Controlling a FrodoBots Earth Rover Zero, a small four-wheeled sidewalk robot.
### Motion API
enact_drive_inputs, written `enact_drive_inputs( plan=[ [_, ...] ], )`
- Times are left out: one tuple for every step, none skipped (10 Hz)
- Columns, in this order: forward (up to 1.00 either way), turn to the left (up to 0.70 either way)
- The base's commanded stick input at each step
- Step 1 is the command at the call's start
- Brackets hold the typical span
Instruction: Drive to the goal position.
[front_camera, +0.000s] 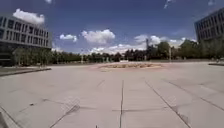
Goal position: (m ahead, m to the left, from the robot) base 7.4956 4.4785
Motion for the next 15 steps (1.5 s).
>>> enact_drive_inputs(
  plan=[
    [0.85,0.00],
    [0.85,0.00],
    [0.85,0.00],
    [0.85,0.00],
    [0.85,0.00],
    [0.85,0.00],
    [0.85,0.00],
    [0.85,0.00],
    [0.85,0.00],
    [0.85,0.00],
    [0.85,0.00],
    [0.85,0.00],
    [0.85,0.00],
    [0.85,0.00],
    [0.85,0.00]
  ],
)
